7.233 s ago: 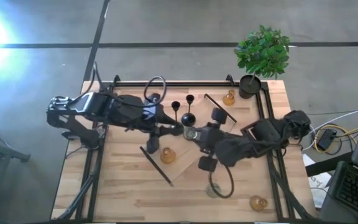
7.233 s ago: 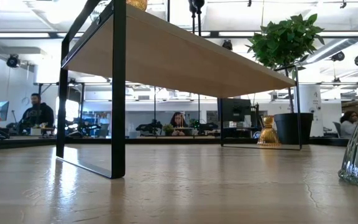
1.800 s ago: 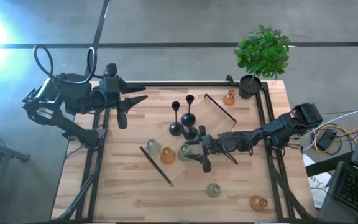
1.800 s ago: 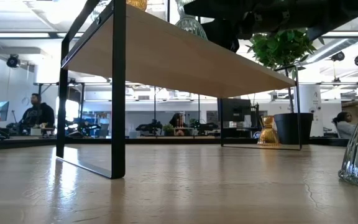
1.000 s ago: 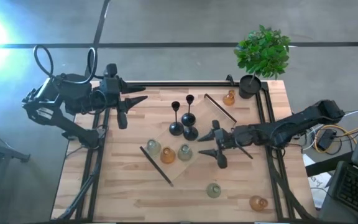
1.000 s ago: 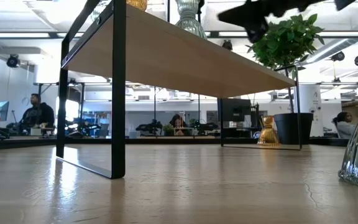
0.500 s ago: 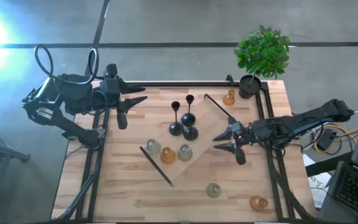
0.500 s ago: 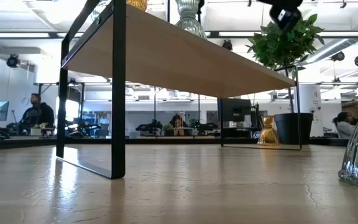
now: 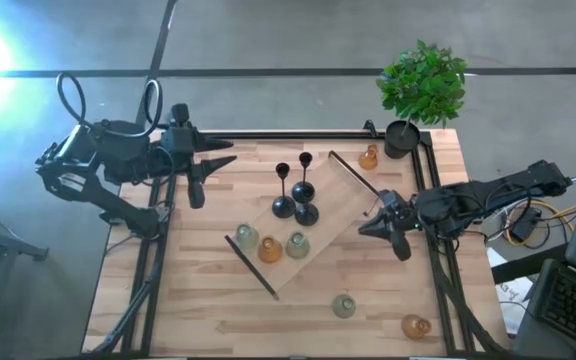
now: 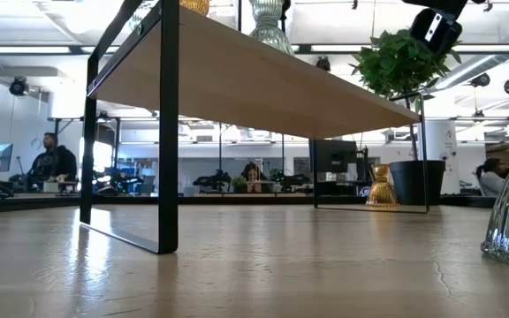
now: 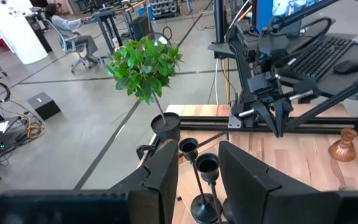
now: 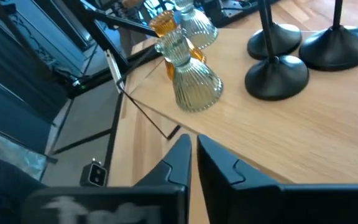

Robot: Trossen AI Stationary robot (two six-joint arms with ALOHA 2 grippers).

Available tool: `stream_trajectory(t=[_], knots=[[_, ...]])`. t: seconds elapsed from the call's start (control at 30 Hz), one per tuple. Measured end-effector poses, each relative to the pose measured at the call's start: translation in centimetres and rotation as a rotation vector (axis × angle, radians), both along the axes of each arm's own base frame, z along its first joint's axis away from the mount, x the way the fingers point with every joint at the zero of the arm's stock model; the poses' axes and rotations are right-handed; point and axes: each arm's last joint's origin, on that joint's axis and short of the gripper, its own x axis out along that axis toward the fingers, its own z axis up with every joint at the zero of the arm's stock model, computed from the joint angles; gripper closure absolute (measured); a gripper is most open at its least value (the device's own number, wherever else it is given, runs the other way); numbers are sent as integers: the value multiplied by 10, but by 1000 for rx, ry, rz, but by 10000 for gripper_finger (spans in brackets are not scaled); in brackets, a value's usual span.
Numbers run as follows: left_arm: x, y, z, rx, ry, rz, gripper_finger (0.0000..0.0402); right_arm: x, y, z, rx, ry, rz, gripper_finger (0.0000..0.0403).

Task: Pick & Place candle stick holders
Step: Put the bottom yellow candle holder on the shelf

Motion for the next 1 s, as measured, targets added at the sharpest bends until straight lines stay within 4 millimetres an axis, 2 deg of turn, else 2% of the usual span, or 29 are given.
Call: stream_trajectory(t=[0.53, 0.8, 1.0], knots=[[-2, 0, -6, 56, 71, -11, 282, -3, -2, 1, 25, 4, -37, 394], [-28, 6, -10, 12, 40, -1, 282, -29, 2, 6, 17, -20, -159, 395], [-35, 8, -27, -3, -9, 3, 282, -40, 11, 10, 32, -66, -207, 395]])
